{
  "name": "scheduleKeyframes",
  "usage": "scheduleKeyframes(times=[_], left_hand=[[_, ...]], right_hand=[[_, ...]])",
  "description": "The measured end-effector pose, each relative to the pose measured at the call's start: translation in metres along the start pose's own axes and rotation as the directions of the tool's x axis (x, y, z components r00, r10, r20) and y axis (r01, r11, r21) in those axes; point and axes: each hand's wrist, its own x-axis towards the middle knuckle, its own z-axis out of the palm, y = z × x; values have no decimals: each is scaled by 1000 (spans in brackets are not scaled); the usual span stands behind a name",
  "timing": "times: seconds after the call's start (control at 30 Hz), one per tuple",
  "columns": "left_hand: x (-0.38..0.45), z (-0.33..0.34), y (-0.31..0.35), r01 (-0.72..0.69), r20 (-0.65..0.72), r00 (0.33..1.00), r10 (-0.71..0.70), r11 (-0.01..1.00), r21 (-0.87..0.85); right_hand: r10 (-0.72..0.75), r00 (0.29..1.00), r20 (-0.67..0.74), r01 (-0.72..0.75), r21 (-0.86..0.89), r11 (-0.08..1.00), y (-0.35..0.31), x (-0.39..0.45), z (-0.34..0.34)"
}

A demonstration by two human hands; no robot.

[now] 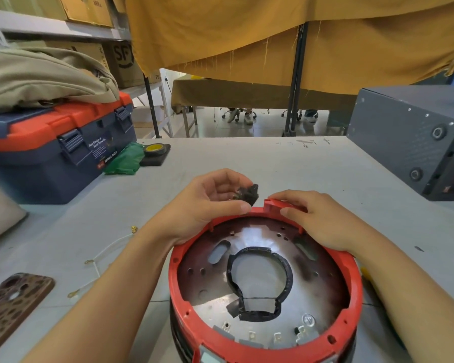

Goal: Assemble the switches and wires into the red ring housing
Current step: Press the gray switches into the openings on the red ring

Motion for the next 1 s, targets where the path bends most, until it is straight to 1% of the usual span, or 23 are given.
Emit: scheduleKeyframes(times=[0.13,0.33,0.4,0.47,0.57,0.7,0.8,0.87,1.0], left_hand=[[-1,2,1,18,22,1000,-22,988,154],[-3,5,1,51,61,996,-71,960,276],[-2,7,1,58,79,993,-83,957,285],[-1,8,1,37,64,996,-58,957,287],[3,6,1,20,-28,1000,-12,946,323],[6,2,3,41,-106,994,-14,966,254],[10,2,6,64,-105,994,-38,965,255],[12,1,8,69,-78,996,-50,962,264],[18,1,9,68,-29,998,-61,919,387]], right_hand=[[4,1000,-7,-4,1,1000,-1,-1,0],[0,999,-48,-1,-19,1000,-3,-2,1],[0,998,-61,-1,-23,1000,-4,-3,1],[-5,998,-62,3,-27,1000,-5,-3,1],[-19,998,-59,17,-36,999,-5,-4,0],[-9,999,-46,7,-38,999,-6,-4,0],[0,999,-43,-2,-49,999,-6,-4,0],[1,999,-44,-4,-54,999,-6,-4,0],[4,999,-45,-6,-58,998,-6,-4,0]])
